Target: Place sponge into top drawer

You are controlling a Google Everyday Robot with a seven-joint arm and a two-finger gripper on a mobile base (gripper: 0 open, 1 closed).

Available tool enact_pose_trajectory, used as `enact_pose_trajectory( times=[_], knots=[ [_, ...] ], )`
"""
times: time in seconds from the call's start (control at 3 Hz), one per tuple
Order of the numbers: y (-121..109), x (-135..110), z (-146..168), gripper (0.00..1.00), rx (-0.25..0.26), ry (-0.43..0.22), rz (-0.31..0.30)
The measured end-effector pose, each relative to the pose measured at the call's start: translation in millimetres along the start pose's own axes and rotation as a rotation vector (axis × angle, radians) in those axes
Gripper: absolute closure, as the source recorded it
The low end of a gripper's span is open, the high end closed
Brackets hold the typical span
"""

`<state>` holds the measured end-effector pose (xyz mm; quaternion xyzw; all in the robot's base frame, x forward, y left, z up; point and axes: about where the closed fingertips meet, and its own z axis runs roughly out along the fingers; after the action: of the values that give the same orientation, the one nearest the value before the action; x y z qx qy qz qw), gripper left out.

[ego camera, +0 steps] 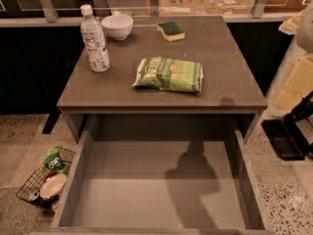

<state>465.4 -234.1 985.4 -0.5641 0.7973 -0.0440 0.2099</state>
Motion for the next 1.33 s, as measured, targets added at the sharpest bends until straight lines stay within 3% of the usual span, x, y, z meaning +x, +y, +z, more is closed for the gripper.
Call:
enact_pose_trajectory(
  times=[0.33,0.67,1.0,1.33],
  knots=[
    [-46,20,24,0.0,0.069,-0.116,0.192],
    [-79,22,51,0.0,0.117,-0.278,0.325],
    [-104,-7,71,0.0,0.164,-0.459,0.388],
    [-121,-46,78,0.0,0.234,-0.575,0.43]
  ],
)
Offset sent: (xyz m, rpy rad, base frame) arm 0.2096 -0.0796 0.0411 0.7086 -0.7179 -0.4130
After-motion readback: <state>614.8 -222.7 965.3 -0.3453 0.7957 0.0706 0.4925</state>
